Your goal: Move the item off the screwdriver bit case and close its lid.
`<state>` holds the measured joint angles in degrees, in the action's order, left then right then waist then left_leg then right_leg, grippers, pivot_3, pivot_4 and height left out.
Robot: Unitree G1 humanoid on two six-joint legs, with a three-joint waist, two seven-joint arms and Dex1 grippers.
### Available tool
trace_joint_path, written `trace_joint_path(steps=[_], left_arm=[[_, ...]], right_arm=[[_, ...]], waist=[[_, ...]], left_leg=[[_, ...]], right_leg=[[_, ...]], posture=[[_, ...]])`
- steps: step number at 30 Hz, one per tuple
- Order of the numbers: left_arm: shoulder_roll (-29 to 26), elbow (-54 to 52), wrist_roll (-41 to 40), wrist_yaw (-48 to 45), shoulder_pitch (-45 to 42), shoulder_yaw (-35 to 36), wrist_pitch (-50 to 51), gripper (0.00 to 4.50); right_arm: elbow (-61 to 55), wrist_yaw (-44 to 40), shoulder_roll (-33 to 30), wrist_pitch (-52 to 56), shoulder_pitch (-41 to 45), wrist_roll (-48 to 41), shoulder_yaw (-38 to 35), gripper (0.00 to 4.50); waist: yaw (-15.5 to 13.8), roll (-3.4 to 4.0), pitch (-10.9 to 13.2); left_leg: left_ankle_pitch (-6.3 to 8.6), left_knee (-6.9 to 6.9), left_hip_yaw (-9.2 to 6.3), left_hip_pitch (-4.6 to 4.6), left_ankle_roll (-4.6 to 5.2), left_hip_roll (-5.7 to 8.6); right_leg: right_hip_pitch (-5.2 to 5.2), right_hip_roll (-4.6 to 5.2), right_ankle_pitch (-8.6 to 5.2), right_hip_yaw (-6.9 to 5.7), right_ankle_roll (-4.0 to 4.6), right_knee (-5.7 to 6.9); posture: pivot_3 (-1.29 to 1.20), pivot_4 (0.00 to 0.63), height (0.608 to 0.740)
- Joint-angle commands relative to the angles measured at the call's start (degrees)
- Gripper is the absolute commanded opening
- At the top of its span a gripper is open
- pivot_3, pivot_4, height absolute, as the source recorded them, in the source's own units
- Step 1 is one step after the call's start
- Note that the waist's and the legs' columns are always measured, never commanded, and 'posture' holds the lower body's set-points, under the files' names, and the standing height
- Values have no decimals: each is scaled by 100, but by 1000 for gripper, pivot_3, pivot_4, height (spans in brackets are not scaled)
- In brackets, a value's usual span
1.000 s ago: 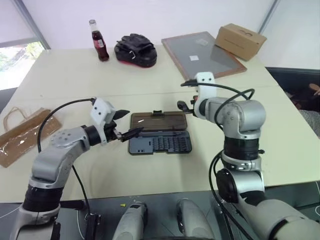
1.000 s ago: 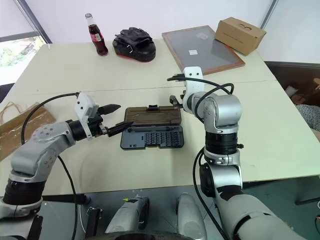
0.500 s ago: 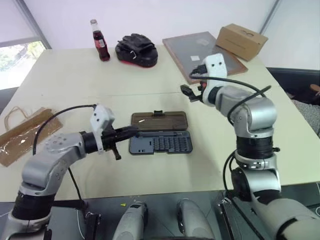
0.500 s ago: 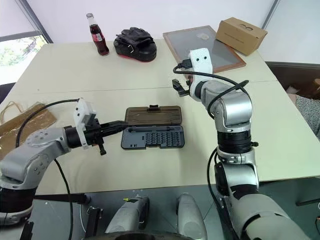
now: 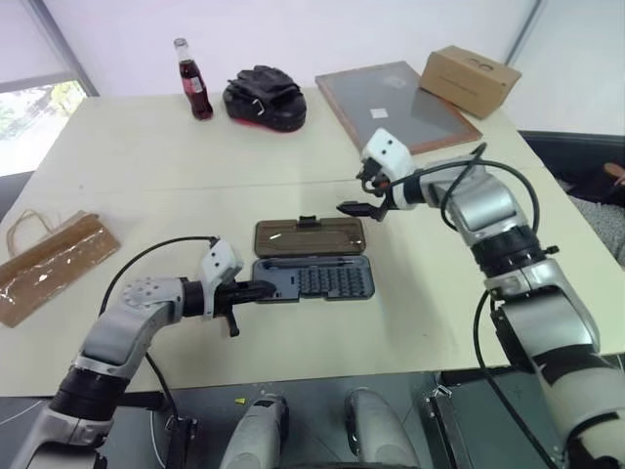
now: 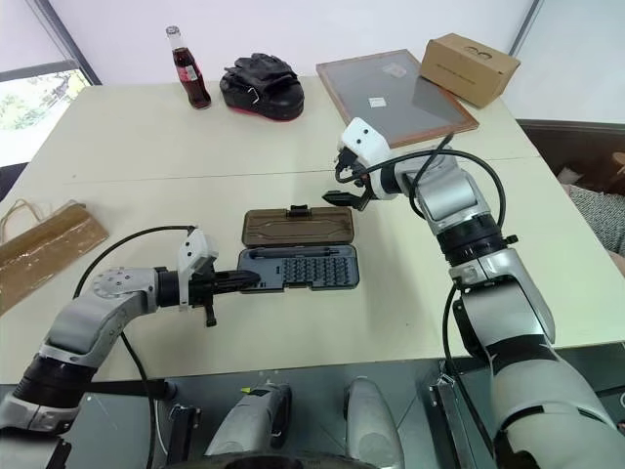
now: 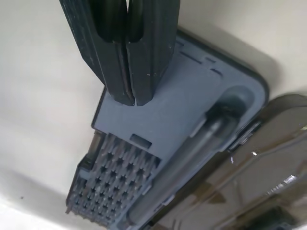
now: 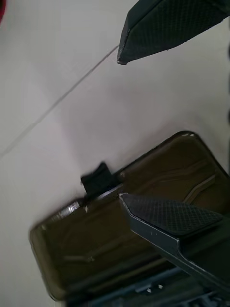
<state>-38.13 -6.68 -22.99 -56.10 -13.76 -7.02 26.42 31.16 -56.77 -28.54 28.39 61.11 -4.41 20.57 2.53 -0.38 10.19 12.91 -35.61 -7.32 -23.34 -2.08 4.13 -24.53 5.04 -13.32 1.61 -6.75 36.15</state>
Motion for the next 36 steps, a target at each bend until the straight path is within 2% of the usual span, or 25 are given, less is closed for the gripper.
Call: trace_joint_path(steps=[1, 12, 16, 26, 29, 35, 36], left_arm=[[58, 182, 241, 30, 51, -95, -170, 30], [114, 70, 310, 215, 316, 25, -266, 30], [100, -46, 310, 309, 420, 114, -255, 30], [82, -252, 298, 498, 602, 235, -251, 30], [78, -300, 304, 569, 643, 278, -252, 0], [71, -412, 273, 675, 705, 345, -220, 0], [75, -423, 275, 689, 708, 351, -215, 0]], right_arm=[[558, -652, 208, -816, 217, 157, 136, 4500], [2651, -663, 1055, -2044, 771, 513, -182, 4500], [3408, -262, 1224, -2246, 1004, 630, -413, 4500], [4118, 246, 1366, -2434, 1080, 1032, -608, 4500], [4172, 250, 1418, -2473, 1038, 1196, -570, 3583], [4226, 290, 1521, -2497, 979, 1414, -549, 450], [4236, 288, 1528, -2519, 972, 1468, -540, 42]], waist=[[-3, 0, 0], [1, 3, -2], [12, 4, -1], [23, 6, -1], [23, 7, -2], [27, 6, -6], [38, 2, -8]], left_leg=[[0, 0, 0, 0, 0, 0], [-2, 2, -25, 7, -4, 1], [-4, 5, -26, 7, -7, 2], [-6, 13, -25, 10, -10, 2], [-6, 14, -25, 11, -11, 2], [-8, 23, -25, 28, -14, 2], [-8, 29, -24, 34, -14, 2]], right_leg=[[1, 1, 0, 0, 0, 0], [1, 0, 1, 1, 2, 5], [-1, 0, 1, 2, 2, 7], [-2, -1, 2, 2, 4, 8], [-2, -1, 2, 2, 4, 8], [9, -2, 3, 3, 7, 9], [12, -2, 3, 3, 7, 8]], posture=[[0, 150, 740], [0, 150, 740], [0, 150, 740], [0, 150, 740], [0, 150, 740], [0, 150, 740], [0, 150, 740]])
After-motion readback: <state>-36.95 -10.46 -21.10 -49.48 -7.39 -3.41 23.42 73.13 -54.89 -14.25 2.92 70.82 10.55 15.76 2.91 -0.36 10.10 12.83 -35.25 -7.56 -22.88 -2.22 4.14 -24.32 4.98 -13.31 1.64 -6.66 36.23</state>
